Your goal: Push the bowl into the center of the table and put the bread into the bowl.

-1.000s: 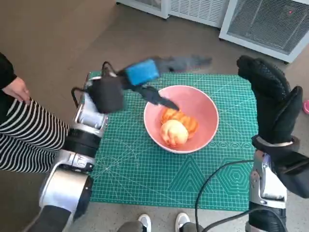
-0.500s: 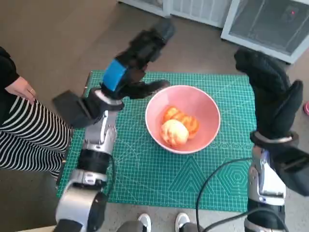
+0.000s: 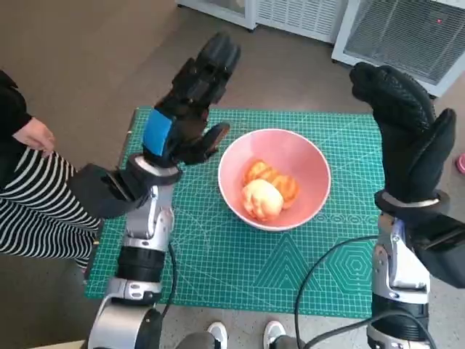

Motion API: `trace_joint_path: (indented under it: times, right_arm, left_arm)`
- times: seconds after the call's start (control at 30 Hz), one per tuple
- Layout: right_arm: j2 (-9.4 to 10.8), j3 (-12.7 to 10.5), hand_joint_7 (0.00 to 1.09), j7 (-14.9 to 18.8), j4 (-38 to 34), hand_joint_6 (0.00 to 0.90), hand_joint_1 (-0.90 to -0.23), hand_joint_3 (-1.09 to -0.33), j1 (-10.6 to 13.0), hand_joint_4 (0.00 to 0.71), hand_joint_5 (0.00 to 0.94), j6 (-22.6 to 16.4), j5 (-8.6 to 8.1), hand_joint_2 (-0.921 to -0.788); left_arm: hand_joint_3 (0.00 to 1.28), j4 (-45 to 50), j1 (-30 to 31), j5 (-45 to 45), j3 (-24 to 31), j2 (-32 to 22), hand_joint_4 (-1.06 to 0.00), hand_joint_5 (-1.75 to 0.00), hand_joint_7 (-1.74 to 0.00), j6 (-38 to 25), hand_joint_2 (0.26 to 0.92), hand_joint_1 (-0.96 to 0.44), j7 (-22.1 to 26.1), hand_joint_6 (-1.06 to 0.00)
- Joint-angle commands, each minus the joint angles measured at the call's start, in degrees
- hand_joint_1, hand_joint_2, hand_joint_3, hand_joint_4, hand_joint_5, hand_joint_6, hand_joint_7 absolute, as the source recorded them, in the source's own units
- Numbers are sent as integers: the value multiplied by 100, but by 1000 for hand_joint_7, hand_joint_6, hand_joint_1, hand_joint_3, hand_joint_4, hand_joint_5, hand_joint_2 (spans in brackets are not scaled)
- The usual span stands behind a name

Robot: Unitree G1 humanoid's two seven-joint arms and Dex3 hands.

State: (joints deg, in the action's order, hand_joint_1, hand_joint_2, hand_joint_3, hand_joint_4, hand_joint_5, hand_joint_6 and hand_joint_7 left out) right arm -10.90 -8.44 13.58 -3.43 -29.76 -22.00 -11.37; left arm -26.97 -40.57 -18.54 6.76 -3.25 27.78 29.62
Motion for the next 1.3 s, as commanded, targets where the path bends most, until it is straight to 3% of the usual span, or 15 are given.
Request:
trace_joint_path:
  times: [0.03, 1.3]
  right_arm:
    - [15, 43, 488, -51, -87, 44, -691, -683, -28, 175, 5, 104, 72, -921]
    - [6, 121, 491, -23, -358, 22, -696, -693, -141, 159, 0, -85, 184, -921]
  left_arm:
    - [490, 177, 74, -89, -15, -13, -89, -15, -2, -72, 921, -657, 88, -183]
    - [440, 55, 79, -229, 112, 37, -79, -11, -4, 20, 921, -652, 293, -181]
